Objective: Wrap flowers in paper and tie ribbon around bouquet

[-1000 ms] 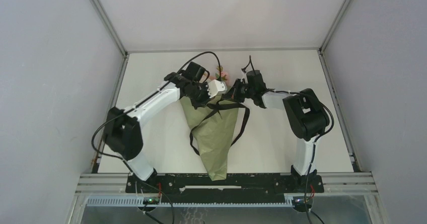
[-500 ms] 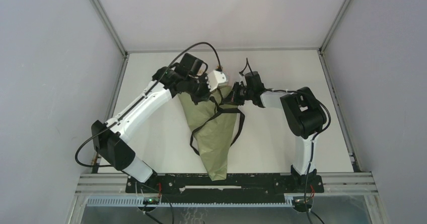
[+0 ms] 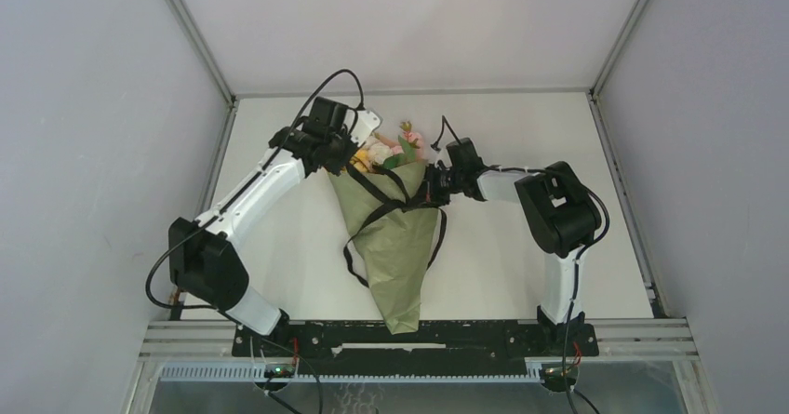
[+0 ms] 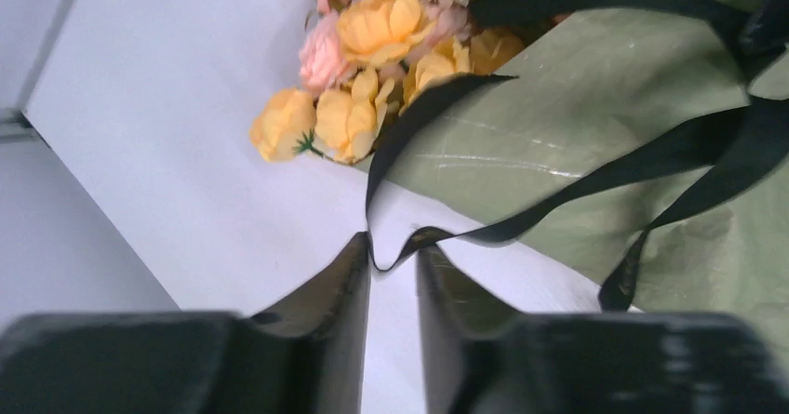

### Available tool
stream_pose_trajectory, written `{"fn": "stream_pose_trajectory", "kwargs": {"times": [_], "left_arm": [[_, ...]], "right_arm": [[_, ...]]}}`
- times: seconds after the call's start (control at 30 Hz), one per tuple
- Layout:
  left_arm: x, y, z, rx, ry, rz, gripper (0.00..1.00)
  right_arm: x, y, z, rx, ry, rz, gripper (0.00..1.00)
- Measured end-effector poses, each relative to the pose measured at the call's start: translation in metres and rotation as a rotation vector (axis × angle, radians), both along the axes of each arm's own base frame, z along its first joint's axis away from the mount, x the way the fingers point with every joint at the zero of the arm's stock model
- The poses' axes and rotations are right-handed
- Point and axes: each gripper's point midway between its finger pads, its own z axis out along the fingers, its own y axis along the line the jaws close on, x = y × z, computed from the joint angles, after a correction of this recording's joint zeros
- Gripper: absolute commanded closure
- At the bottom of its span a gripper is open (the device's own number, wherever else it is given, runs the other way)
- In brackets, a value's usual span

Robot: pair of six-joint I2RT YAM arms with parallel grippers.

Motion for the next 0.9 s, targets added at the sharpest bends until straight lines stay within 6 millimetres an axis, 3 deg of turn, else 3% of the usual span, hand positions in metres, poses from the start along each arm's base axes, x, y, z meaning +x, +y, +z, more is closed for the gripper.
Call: {"fn": "stream_pose_trajectory", "kwargs": {"times": [0.07,0.23,0.37,0.47,0.57,0.67,0.83,0.9], "left_arm": [[-0.001,0.010,-0.012,0.046,0.011,0.038,0.42],[-0.006,0.009,-0.021,0.072,0.026,0.020,0.35],[-0.031,-0.027,-0.026,0.052,0.048,-0.170,0.29],[-0.062,-0.071,-0.033,0.054,0.071,-0.384,0.24],[-0.086,-0.108,-0.051,0.079,0.099,-0.572,0.23],[-0.092,-0.127,-0.082,0.142,0.140,-0.677,0.23],[-0.089,-0.127,-0.130,0.238,0.219,-0.747,0.29],[-0.088,-0.126,-0.138,0.261,0.226,-0.757,0.40]], "right_arm": [[-0.003,0.001,0.000,0.004,0.006,0.012,1.00],[-0.009,0.003,0.000,0.008,0.023,0.028,1.00],[-0.012,0.003,-0.001,0.006,0.036,0.033,1.00],[-0.014,0.003,-0.001,0.004,0.042,0.034,1.00],[-0.016,0.003,-0.003,0.002,0.049,0.033,1.00],[-0.017,0.002,-0.005,0.000,0.057,0.031,1.00],[-0.020,-0.002,-0.009,-0.002,0.080,0.016,1.00],[-0.022,-0.004,-0.012,-0.004,0.093,0.007,1.00]]}}
